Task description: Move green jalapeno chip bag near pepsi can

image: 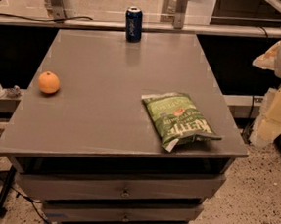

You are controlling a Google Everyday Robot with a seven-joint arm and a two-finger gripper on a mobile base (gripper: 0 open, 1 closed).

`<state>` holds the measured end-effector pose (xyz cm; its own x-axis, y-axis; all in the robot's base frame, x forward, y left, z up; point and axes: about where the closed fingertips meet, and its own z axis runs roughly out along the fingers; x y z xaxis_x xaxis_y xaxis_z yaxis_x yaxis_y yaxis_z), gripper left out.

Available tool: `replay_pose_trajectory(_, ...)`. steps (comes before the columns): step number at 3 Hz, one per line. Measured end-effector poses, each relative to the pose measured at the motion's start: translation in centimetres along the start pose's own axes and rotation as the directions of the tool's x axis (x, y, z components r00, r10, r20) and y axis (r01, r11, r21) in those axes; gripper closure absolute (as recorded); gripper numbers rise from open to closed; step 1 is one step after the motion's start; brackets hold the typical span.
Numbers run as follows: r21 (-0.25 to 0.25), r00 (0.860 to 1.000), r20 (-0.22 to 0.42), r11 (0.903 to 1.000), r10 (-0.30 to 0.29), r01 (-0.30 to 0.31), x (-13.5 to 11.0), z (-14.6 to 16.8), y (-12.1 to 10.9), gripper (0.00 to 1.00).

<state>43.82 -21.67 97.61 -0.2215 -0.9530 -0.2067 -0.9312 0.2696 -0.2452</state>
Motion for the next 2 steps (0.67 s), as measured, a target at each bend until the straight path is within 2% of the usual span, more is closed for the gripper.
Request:
replay_pose_trajectory(1,0.010,1.000,0.013,1.0000,0.000,0.000,-0.2,0.2,-0.4,0.00)
replay_pose_trajectory(2,-0.019,0.997,0.074,0.9996,0.022,-0.021,-0.7,2.6,-1.9,0.00)
